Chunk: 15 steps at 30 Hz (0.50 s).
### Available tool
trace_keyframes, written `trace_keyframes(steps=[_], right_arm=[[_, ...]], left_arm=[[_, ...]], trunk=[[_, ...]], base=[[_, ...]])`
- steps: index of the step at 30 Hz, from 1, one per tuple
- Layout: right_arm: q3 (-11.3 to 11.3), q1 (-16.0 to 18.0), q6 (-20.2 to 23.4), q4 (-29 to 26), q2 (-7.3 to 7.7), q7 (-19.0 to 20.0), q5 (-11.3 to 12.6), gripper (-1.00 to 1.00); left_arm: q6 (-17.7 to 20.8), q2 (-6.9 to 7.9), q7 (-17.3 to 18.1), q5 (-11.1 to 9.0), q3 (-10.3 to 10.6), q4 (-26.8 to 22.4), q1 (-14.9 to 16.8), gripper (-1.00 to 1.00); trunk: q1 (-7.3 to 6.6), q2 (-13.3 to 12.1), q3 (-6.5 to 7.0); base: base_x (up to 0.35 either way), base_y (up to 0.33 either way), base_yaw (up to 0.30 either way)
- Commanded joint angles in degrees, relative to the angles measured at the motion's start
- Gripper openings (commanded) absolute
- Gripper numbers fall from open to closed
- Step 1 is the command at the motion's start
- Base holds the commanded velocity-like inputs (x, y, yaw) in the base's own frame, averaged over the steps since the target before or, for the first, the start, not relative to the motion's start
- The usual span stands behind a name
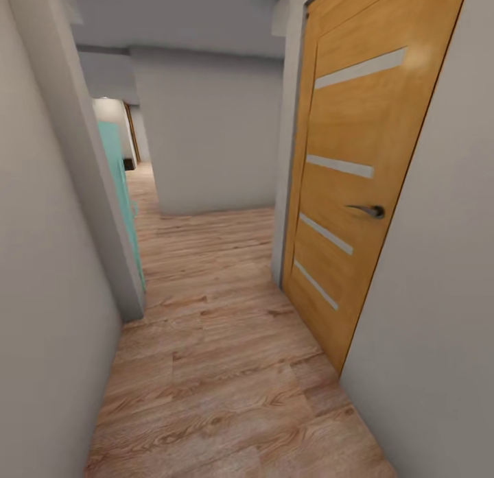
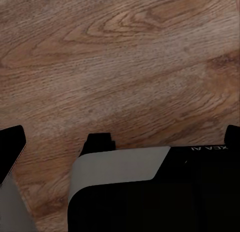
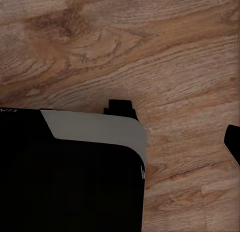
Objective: Move the two storage containers from the living room to the garage. In the garage, place one container on the floor and stack the other container on top of it (either order is fine).
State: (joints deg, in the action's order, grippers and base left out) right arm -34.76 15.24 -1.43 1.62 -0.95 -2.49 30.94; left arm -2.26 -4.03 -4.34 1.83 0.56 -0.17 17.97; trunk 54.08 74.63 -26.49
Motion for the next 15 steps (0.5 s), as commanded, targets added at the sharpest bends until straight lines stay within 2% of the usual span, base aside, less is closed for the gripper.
trace_keyframes(steps=[1,12,15], right_arm=[[-0.5,0.1,-0.1,0.2,-0.05,-0.1,0.5,1.0],[-0.5,0.1,-0.1,0.1,-0.18,-0.1,0.5,1.0],[-0.5,0.1,-0.1,0.2,-0.17,-0.1,0.5,1.0]], left_arm=[[-0.2,-0.01,-0.2,0.2,0.1,0.1,0.0,1.0],[-0.3,-0.01,-0.2,0.2,0.1,0.1,0.0,1.0],[-0.3,-0.01,-0.2,0.2,0.1,0.1,0.0,1.0]], trunk=[[0.03,0.0,-0.06],[0.03,0.0,-0.06],[0.03,0.0,-0.06]], base=[[0.32,0.0,0.001],[0.32,0.0,0.004],[0.32,0.0,0.157]])
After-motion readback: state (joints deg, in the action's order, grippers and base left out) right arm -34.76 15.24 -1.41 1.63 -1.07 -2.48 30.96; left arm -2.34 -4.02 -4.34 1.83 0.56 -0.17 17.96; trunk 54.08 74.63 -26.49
